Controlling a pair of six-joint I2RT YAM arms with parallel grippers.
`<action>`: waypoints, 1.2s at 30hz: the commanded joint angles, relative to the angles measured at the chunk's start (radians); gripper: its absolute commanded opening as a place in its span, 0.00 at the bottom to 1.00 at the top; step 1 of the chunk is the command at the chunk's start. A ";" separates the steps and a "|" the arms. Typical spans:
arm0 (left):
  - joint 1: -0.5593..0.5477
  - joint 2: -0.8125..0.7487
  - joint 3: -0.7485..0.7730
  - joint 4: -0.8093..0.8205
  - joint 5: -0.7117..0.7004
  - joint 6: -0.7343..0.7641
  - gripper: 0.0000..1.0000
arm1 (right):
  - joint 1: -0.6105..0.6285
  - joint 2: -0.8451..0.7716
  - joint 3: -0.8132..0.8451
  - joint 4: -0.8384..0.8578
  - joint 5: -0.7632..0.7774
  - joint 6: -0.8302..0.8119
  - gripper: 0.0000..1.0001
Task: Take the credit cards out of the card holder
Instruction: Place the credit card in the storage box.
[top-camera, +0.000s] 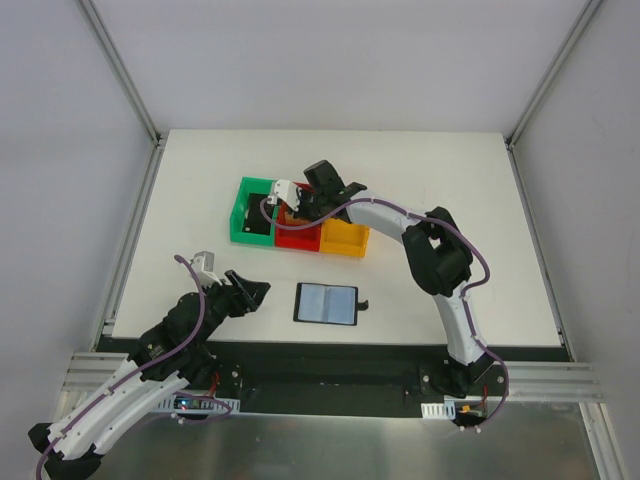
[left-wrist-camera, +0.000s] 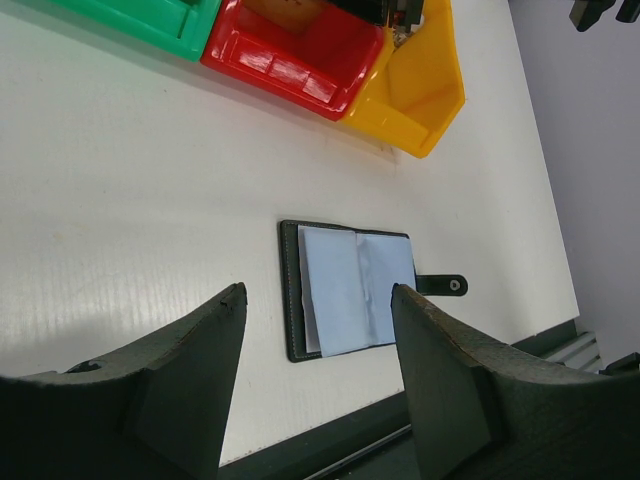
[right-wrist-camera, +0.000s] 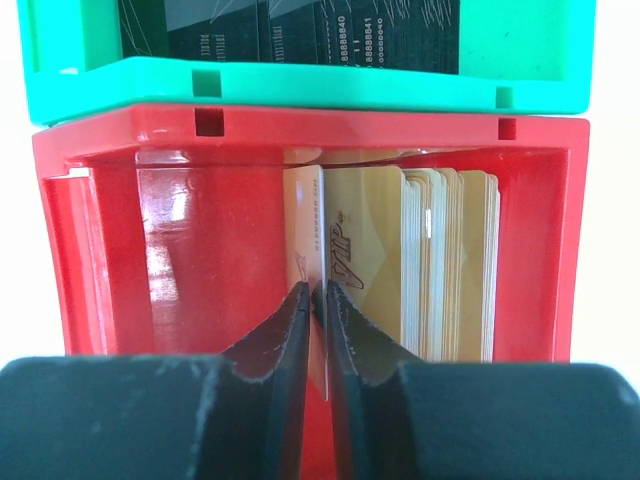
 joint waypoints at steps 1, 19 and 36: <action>0.007 0.010 -0.001 0.008 -0.026 0.010 0.59 | -0.003 -0.015 0.032 0.035 0.022 0.011 0.15; 0.006 0.010 0.006 0.008 -0.018 0.010 0.59 | -0.003 -0.065 0.054 0.057 0.078 0.017 0.21; 0.006 0.016 0.022 0.009 -0.024 0.032 0.64 | -0.001 -0.359 -0.101 0.141 0.144 0.062 0.29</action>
